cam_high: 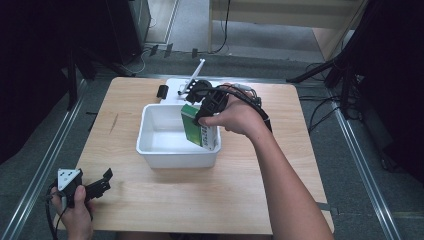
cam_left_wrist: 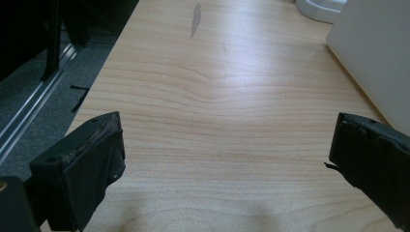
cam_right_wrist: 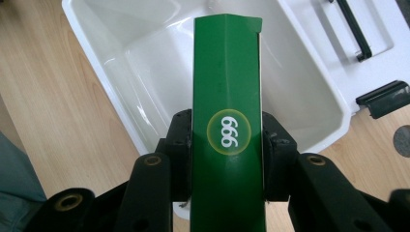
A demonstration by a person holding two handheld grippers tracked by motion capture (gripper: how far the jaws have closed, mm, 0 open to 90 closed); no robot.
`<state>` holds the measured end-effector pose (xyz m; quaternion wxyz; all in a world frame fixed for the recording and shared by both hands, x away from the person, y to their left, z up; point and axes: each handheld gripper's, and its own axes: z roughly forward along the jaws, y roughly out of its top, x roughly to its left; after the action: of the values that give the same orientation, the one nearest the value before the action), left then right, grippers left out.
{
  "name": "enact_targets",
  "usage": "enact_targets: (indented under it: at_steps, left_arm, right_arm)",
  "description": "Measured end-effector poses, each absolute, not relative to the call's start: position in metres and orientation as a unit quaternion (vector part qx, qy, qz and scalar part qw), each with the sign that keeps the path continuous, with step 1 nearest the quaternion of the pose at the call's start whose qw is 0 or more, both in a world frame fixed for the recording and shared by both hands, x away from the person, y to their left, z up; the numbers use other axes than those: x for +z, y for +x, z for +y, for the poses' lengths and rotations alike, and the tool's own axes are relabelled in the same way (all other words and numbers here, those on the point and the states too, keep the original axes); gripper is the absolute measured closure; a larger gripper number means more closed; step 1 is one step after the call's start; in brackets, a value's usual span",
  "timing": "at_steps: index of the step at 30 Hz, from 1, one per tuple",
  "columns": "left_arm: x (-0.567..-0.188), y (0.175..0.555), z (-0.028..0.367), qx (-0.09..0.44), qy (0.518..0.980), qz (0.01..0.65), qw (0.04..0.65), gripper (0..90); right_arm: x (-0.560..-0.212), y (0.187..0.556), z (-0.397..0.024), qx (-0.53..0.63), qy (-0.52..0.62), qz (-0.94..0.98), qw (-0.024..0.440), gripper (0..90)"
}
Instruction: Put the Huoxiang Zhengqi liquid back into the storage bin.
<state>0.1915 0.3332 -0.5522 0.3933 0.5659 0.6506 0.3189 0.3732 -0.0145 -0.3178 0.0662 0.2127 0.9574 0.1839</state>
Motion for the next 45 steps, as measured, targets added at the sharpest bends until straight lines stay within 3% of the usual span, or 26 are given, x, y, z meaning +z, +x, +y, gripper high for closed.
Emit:
enact_targets:
  at_steps: [25,37,41,45]
  left_arm:
    - [-0.552,0.191,0.333,0.319,0.566,0.651,0.394,0.0]
    - [-0.552,0.192,0.333,0.321,0.566,0.650,0.393,0.0]
    - [-0.552,0.192,0.333,0.321,0.566,0.649,0.393,0.0]
    - [-0.552,0.192,0.333,0.321,0.566,0.649,0.393,0.0]
  right_arm:
    - [-0.384,0.373,-0.007,0.155,0.171,0.972,0.051,63.9]
    - [-0.399,0.374,-0.015,0.159,0.157,0.974,0.046,63.0]
    - [-0.400,0.372,-0.018,0.162,0.157,0.973,0.042,60.1]
    - [-0.401,0.369,-0.017,0.155,0.155,0.975,0.041,50.9]
